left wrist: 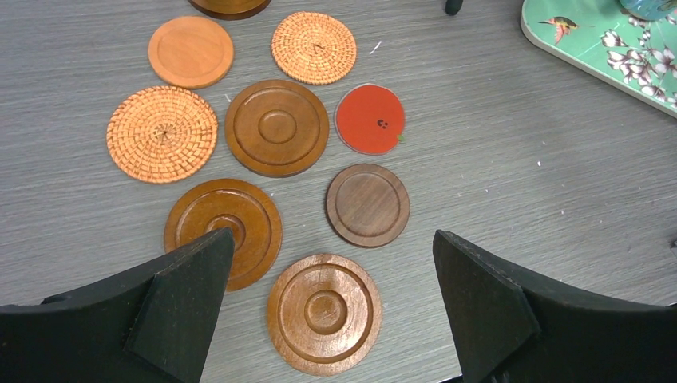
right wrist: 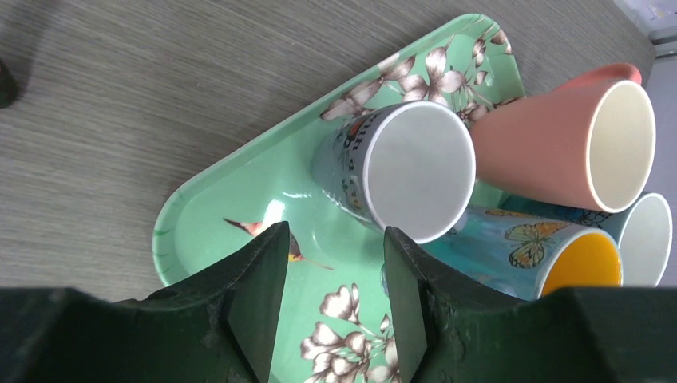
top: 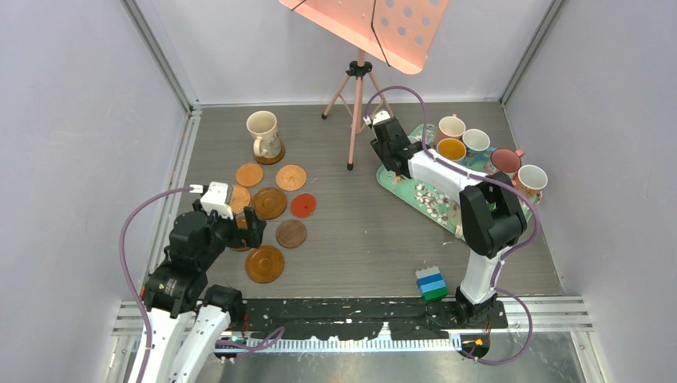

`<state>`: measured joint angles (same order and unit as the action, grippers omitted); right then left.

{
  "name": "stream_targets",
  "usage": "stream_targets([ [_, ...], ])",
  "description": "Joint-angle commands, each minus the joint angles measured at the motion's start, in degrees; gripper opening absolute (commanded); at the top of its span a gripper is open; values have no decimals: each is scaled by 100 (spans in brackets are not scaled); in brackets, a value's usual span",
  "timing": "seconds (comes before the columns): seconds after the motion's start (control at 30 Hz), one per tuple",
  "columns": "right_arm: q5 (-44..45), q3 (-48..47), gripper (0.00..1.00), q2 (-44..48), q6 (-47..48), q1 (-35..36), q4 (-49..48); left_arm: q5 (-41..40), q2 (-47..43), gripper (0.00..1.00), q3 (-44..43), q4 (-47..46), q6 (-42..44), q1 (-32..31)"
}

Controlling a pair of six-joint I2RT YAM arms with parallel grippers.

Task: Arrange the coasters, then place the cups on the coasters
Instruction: Pick up the cup from the tray.

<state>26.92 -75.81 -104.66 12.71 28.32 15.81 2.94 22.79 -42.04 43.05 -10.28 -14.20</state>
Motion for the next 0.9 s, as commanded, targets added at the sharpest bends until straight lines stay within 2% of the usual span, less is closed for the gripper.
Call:
stream_targets([
  [0.0,167,-366,54,-170,240,-87,-165,-76,41,99,12,-236,26,-22],
  [0.53,-174,-508,52,-521,718,-313,-290,-116,109,99,12,-227,53,-22],
  [0.67,-292,-602,45,-587,760,-318,-244,-132,153,99,-5,-211,66,-22],
  [0.87,-237,-663,17,-289,869,-306,-10,-177,138,99,-6,-199,64,-22],
])
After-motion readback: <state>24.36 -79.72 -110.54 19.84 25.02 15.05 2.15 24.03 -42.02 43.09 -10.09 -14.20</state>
